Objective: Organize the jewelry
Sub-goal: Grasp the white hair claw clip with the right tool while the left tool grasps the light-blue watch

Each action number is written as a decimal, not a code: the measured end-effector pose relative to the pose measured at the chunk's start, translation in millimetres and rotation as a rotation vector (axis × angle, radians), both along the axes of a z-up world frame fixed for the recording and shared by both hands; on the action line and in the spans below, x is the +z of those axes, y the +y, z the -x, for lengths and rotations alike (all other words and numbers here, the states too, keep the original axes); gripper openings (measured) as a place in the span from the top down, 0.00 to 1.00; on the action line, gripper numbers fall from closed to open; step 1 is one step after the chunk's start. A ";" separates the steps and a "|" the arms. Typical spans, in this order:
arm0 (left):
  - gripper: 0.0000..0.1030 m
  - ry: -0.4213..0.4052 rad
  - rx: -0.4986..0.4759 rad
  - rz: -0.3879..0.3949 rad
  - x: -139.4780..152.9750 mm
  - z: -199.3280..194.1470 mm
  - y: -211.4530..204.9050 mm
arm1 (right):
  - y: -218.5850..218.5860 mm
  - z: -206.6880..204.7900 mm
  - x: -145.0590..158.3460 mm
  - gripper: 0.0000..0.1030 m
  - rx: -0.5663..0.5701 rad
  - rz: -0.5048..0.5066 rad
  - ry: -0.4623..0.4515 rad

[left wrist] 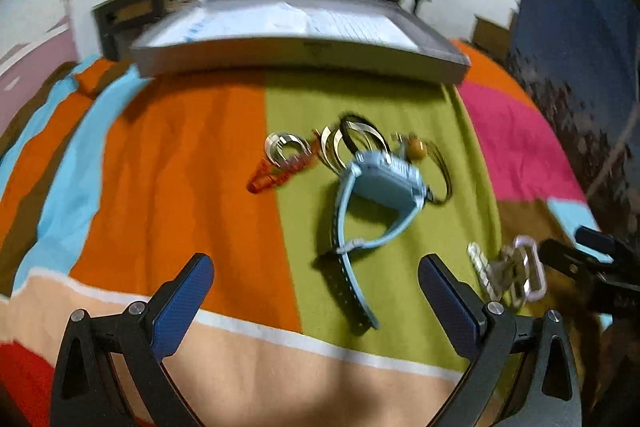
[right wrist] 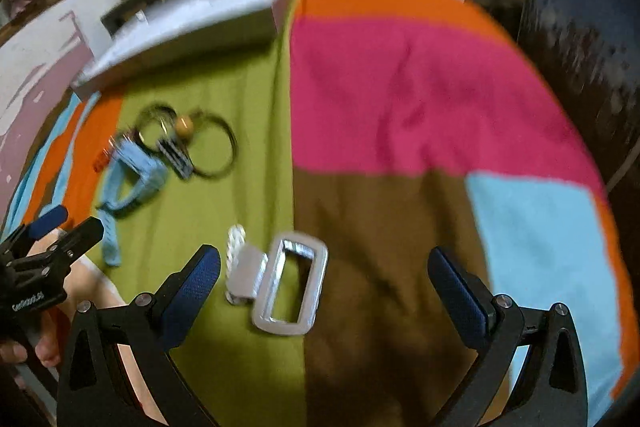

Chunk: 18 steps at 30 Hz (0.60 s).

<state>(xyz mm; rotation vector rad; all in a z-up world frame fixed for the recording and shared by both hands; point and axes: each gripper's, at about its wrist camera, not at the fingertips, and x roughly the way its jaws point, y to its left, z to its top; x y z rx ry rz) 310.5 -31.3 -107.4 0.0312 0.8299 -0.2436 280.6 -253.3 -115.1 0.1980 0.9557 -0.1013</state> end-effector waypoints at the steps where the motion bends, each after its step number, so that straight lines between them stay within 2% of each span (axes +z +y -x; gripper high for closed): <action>1: 0.00 0.011 -0.017 -0.006 -3.7 -2.5 -1.2 | 1.2 -1.9 -7.8 0.01 0.000 -0.024 0.028; 4: 0.00 0.033 -0.038 -0.016 -14.2 -11.2 -4.2 | 7.7 -0.8 -16.7 0.01 0.003 -0.063 0.036; 8: 0.00 0.009 -0.058 -0.019 -17.1 -17.4 -9.9 | 11.5 -2.0 -15.8 0.04 -0.013 -0.062 0.026; 15: 0.03 -0.009 -0.085 -0.024 -18.8 -28.7 -20.9 | 12.2 -4.2 -17.4 0.29 0.015 -0.132 0.026; 17: 0.13 -0.017 -0.079 -0.016 -17.2 -29.1 -18.8 | 16.7 -8.1 -21.5 0.37 0.025 -0.144 0.043; 18: 0.15 -0.020 -0.076 -0.008 -16.2 -30.0 -17.7 | 15.7 -12.0 -23.1 0.42 0.027 -0.154 0.056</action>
